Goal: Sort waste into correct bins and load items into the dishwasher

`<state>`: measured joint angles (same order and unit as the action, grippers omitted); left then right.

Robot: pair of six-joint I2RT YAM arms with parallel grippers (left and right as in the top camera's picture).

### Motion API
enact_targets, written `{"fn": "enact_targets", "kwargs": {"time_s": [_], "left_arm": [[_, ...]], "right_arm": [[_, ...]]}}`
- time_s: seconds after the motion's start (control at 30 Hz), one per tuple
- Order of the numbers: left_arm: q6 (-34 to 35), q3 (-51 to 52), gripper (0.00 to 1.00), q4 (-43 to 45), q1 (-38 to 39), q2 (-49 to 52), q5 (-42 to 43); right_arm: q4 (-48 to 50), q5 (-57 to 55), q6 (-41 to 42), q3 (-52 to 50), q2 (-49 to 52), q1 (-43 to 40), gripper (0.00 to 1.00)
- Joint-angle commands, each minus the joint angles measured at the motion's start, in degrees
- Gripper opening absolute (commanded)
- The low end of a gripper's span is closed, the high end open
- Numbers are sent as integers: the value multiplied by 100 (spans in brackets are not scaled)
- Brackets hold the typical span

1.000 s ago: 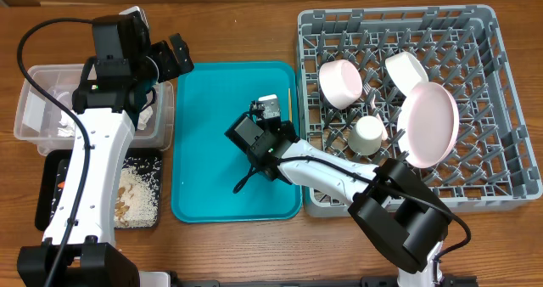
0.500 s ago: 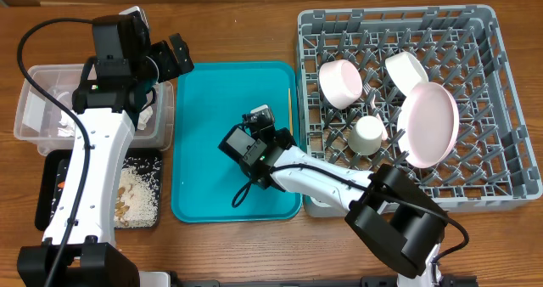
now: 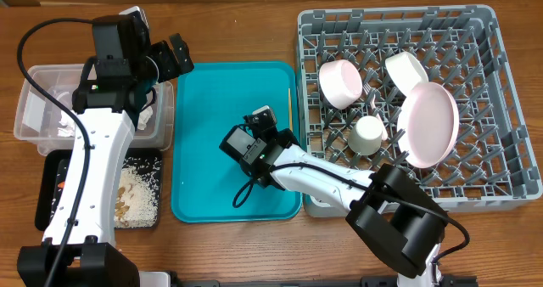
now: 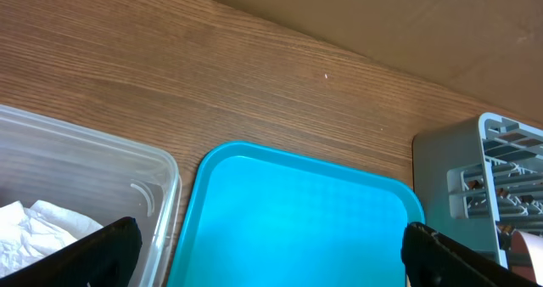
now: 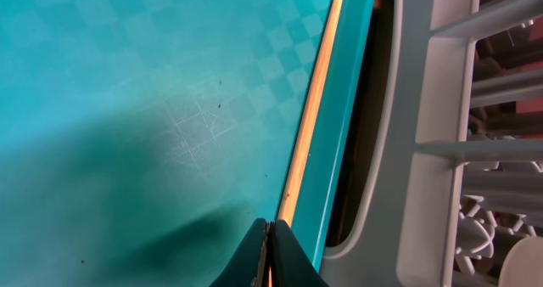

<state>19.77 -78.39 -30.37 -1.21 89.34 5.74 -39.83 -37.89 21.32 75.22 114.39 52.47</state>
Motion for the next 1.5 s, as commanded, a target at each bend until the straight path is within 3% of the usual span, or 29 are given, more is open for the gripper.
{"fn": "enact_targets", "kwargs": {"time_s": [0.0,0.27,0.6,0.9,1.0,1.27,1.47], "left_arm": [[101,-111,100,15,11,-85,-35],[101,-111,100,17,11,-85,-35],[101,-111,100,15,11,-85,-35],[101,-111,100,17,11,-85,-35],[101,-111,100,17,13,-85,-35],[101,-111,100,17,11,-85,-35],[101,-111,100,15,11,-85,-35]], "right_arm": [[17,-79,-83,179,17,-52,6],[48,457,-592,179,17,-308,11],[72,977,-894,243,63,-535,7],[160,1005,-894,243,72,-671,9],[190,1036,-894,258,72,-688,18],[240,1038,-876,293,72,-680,29],[181,1209,-398,396,72,-680,39]]}}
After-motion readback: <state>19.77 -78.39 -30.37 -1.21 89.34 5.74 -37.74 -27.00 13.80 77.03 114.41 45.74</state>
